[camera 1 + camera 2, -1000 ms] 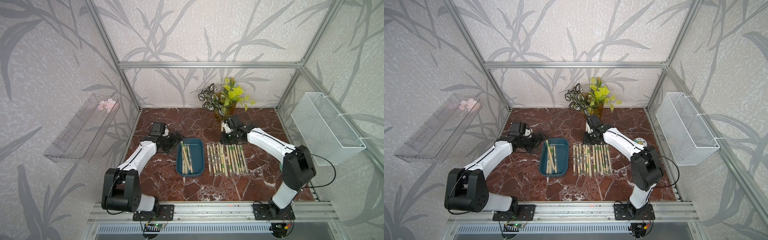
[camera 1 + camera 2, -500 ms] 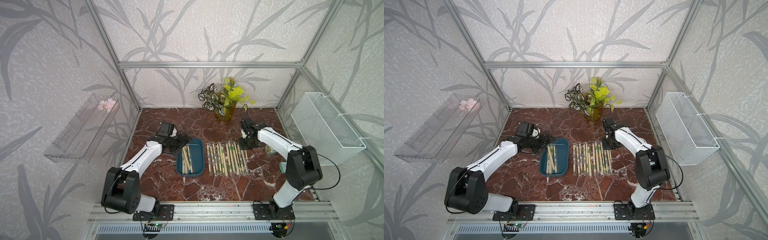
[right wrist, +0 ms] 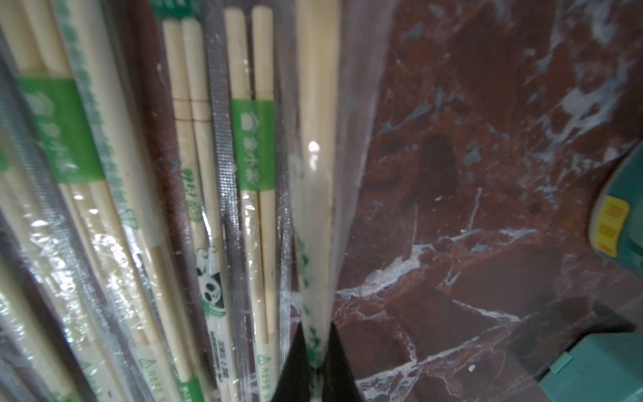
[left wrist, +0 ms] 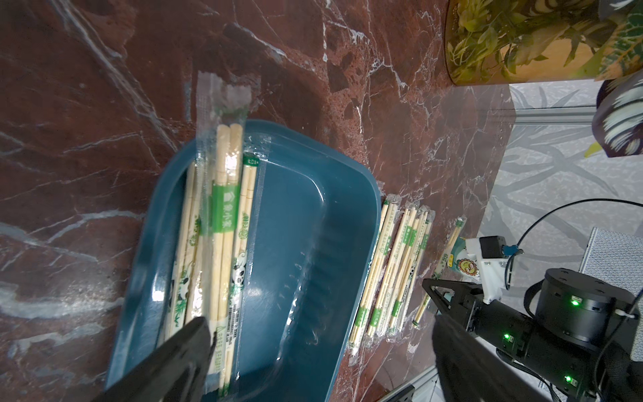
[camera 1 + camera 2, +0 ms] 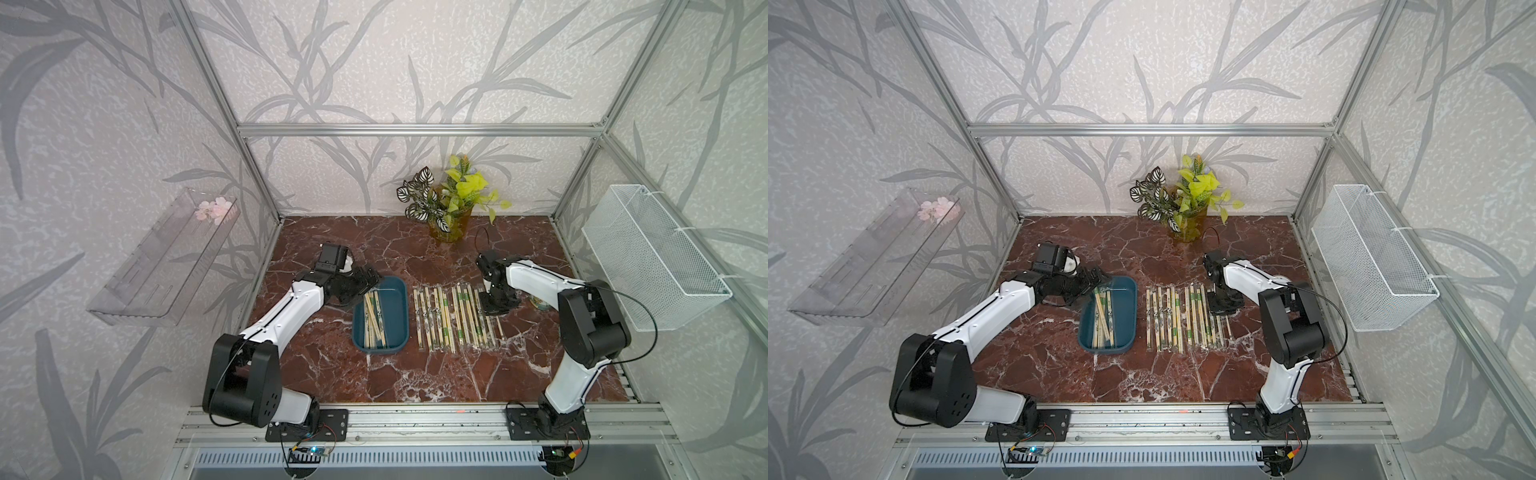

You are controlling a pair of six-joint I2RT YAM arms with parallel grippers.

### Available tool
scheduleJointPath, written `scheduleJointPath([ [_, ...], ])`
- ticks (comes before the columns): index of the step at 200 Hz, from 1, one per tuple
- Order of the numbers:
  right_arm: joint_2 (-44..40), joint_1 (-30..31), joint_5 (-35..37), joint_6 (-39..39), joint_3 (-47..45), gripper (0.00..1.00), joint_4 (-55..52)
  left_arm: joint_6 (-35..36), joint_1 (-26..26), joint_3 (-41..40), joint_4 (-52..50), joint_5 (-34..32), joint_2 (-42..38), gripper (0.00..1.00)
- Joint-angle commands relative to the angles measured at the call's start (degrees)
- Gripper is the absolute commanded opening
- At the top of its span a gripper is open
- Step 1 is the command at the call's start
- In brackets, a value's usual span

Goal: Take the paired disposable chopsticks out of the storage box
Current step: Place the paired disposable chopsticks at the center of the board, then pick up the paired disposable chopsticks from the storage box.

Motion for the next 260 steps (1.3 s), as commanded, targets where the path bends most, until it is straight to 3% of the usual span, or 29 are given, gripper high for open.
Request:
scheduleJointPath([
  [1, 1.11, -0.33, -0.78, 1.05, -0.82, 0.00, 0.57, -0.04, -0.40, 1.31, -1.19, -0.82, 0.20, 1.00],
  [16, 1.48, -0.32, -0.38, 1.12, -1.14, 0.00, 0.67, 0.04, -0.35, 1.19, -1.32, -0.81, 0.11, 1.00],
  [37, 1.12, -0.41, 0.27, 1.15, -1.65, 0.07, 0.67, 0.05, -0.37, 1.19, -1.27, -0.78, 0.20, 1.00],
  [82, -2.70, -0.77, -0.55, 2.01, -1.77, 0.31, -0.13, 0.05, -0.34, 1.19, -0.88, -0.67, 0.14, 1.00],
  [146, -12.50, 0.11, -7.58, 3.16, 4.62, 0.33, -3.10, 0.55, 0.07, 2.19, -1.65, -1.59, -0.15, 1.00],
  [196, -12.45, 13.37, -14.63, 6.95, 11.12, 0.37, 3.63, 0.66, 2.64, 1.90, -3.25, -2.69, -1.00, 1.00],
  [260, -3.38, 24.65, -25.94, 13.57, 11.97, 0.43, 25.16, 1.63, 8.48, 1.89, -5.57, -3.96, -1.67, 1.00],
])
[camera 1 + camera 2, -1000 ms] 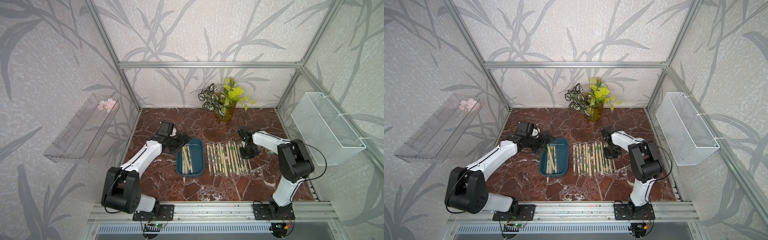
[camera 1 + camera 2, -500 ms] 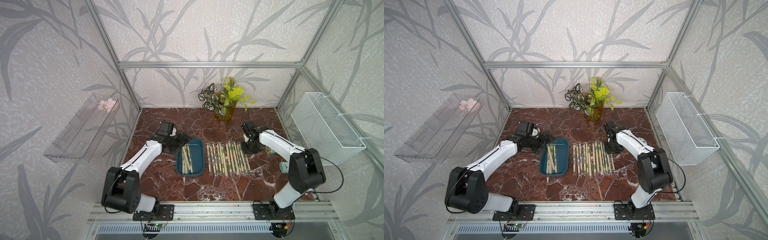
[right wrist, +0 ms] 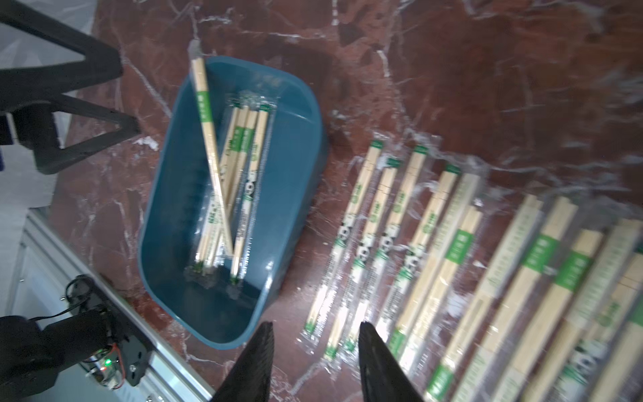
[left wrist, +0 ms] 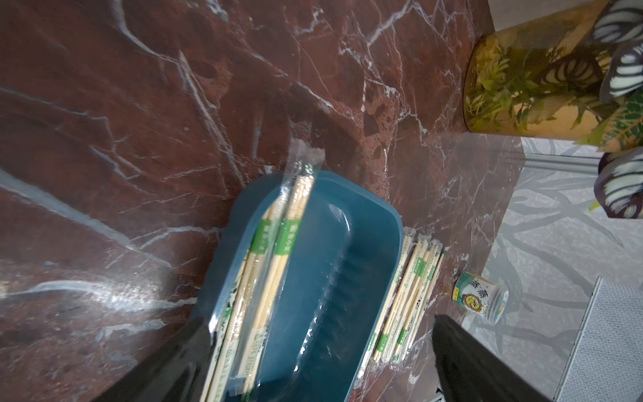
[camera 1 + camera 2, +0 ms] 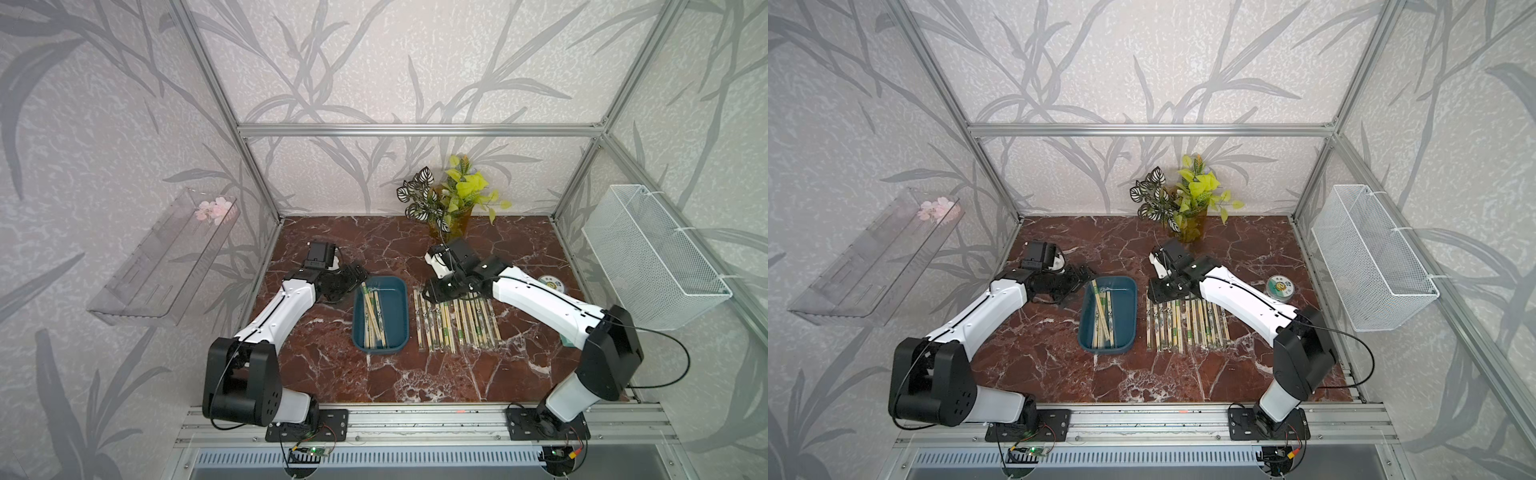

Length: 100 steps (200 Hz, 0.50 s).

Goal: Take the paired disposable chopsticks out of the storage box
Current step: Pick up the paired disposable chopsticks from the storage box.

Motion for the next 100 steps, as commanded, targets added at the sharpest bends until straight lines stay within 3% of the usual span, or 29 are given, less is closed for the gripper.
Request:
scheduleJointPath([
  [1, 5.07, 2.26, -5.85, 3.57, 1.54, 0.43, 9.73, 1.24, 1.99, 1.02, -2.20, -1.42, -1.09, 1.00],
  [100, 24.78, 7.73, -13.08, 6.36, 13.41, 0.45, 15.92, 2.24, 6.11, -0.99, -2.93, -0.41, -1.31, 1.00],
])
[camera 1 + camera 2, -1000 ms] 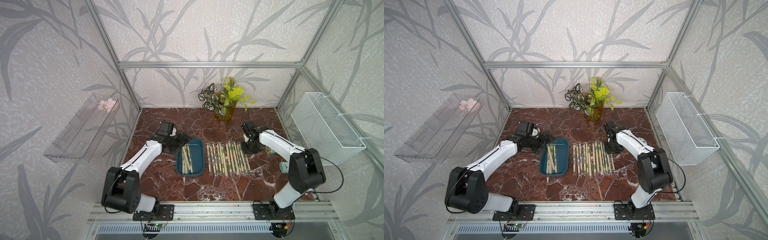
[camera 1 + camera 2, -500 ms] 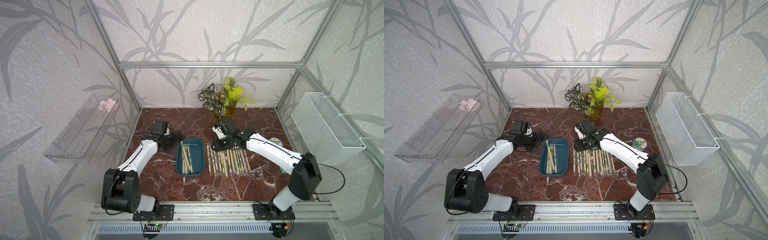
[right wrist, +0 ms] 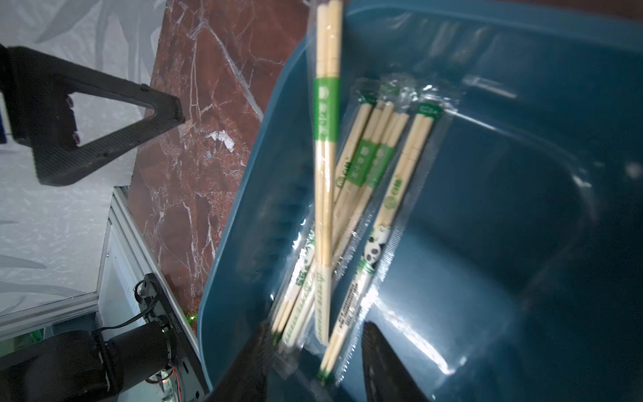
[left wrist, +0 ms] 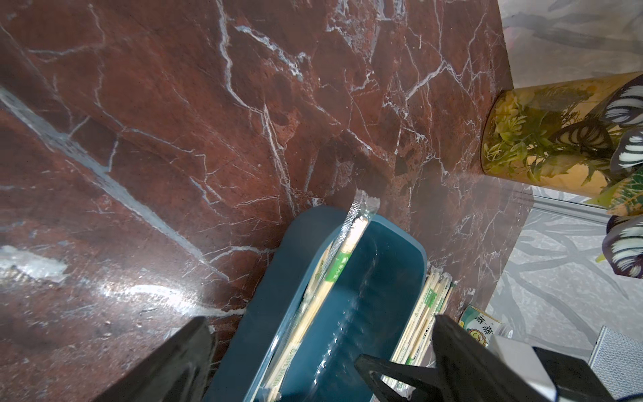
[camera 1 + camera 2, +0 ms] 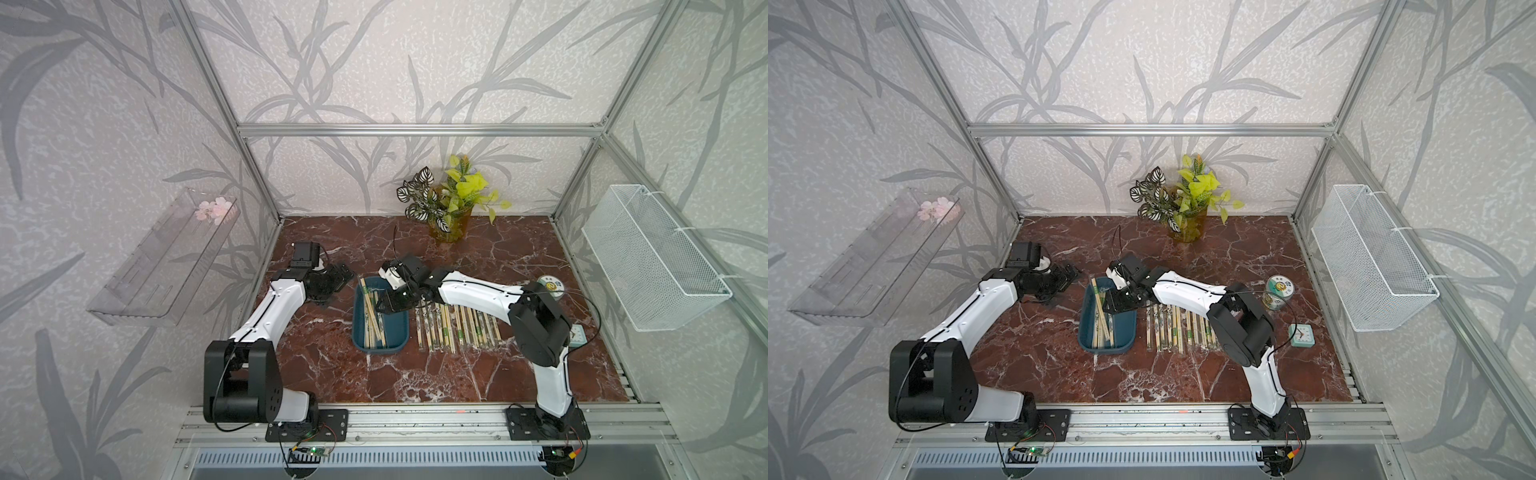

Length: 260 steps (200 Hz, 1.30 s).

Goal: Take the paired disposable chopsticks out of the storage box
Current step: Pick up the paired disposable chopsticks from the storage box.

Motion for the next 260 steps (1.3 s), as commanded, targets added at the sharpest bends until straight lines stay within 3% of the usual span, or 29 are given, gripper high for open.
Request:
scheduleJointPath([
  [1, 2.94, 0.13, -2.27, 0.72, 3.03, 0.45, 1.53, 0.91, 0.43, -0.96, -1.18, 0.25, -1.35, 1.00],
  [133, 15.68, 0.55, -3.40, -0.24, 16.87, 0.41, -3.98, 1.40, 0.82, -2.74, -0.57, 1.95, -2.35, 1.00],
  [155, 16.27, 0.58, -3.31, -0.31, 17.59, 0.34, -4.35, 1.27, 0.80, -2.98, -0.39, 2.14, -2.40, 1.00],
  [176, 15.94, 0.57, -3.37, -0.31, 17.05, 0.18, -4.10, 1.29, 0.82, -3.12, -0.09, 2.47, -2.39, 1.00],
  [204, 14.49, 0.49, -3.25, -0.39, 16.35, 0.07, -3.68, 1.07, 0.85, -3.07, 0.66, 3.28, -2.39, 1.00],
  [260, 7.10, -0.39, -2.50, 0.04, 12.79, 0.00, -1.71, 0.94, 0.88, -2.29, 1.96, 5.38, -2.77, 1.00],
])
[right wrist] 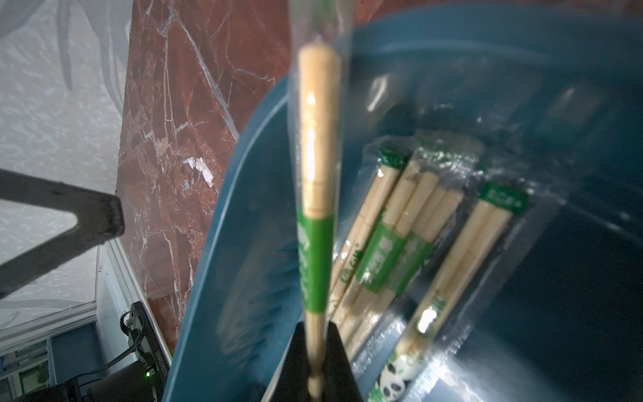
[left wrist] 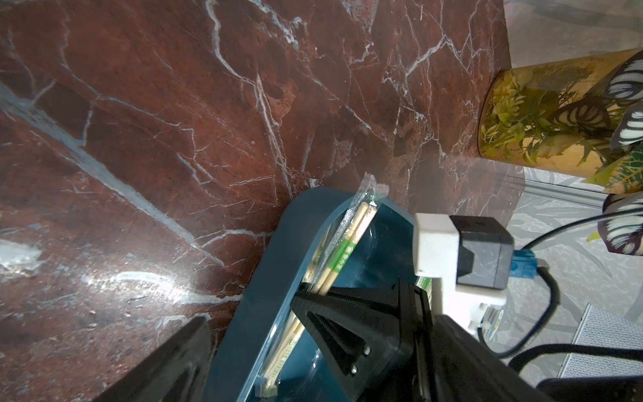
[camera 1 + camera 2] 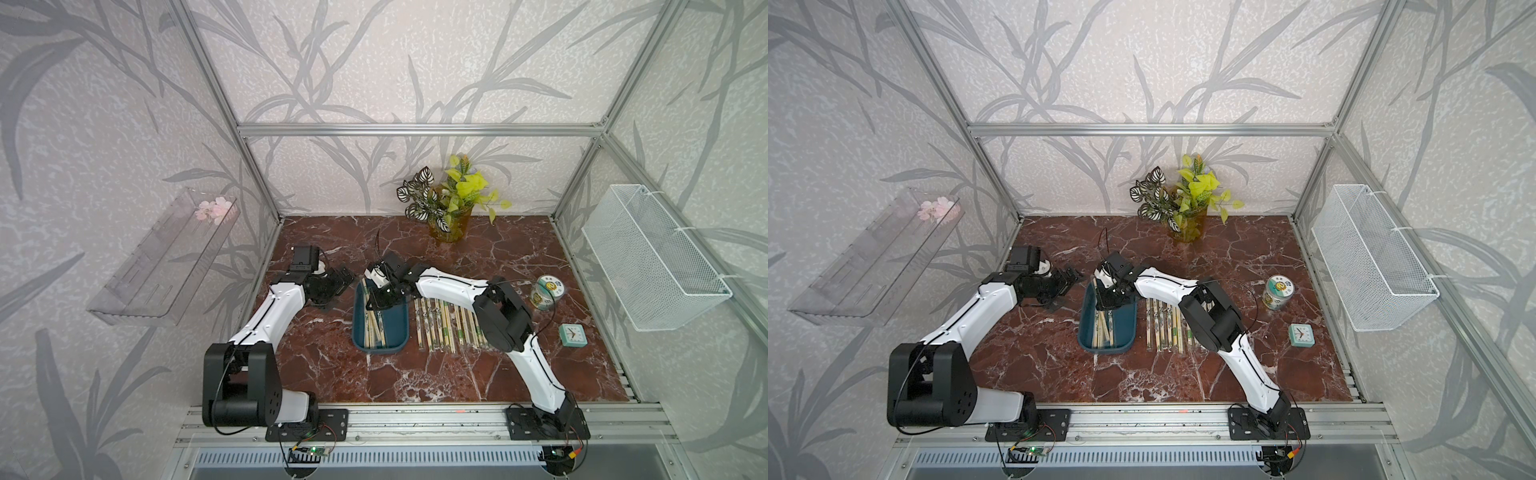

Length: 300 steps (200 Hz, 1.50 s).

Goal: Take the paired disposable chopsticks out of the storage box
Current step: Pick up the paired disposable chopsticks from the storage box, then place the paired disposable chopsticks at the center of the board.

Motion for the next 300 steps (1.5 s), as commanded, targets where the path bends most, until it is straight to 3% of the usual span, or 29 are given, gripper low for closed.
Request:
scheduleJointPath([
  [1, -6.92, -0.59, 0.58, 0.22, -1.54, 0.00, 1.27, 0.55, 0.32, 0.18, 1.05, 1.65, -1.64, 1.00],
  [77, -22.49, -6.18, 3.28, 2.15, -13.81, 0.00, 5.91, -1.62, -0.70, -0.12, 3.28, 4.11, -3.65, 1.00],
  [120, -31.53, -11.47, 5.15, 0.63, -24.12, 0.00, 4.64, -3.79, -5.94, -0.27, 4.43, 3.00, -4.54, 1.00],
  [192, -44.37, -28.44, 10.97, -10.26, -37.24, 0.00, -6.53, -6.57, -14.77, -0.24, 6.91, 0.87, -3.09, 1.00],
  [230, -44.51, -34.65, 18.84, -18.73, -36.60, 0.00, -16.53, -5.61, -16.01, 1.43, 5.85, 0.70, -1.66, 1.00],
  [300, -37.33, -35.17, 34.30, -22.79, -33.93, 0.00, -25.26, -4.87, -16.57, 2.58, 4.93, 0.09, -0.08, 1.00],
])
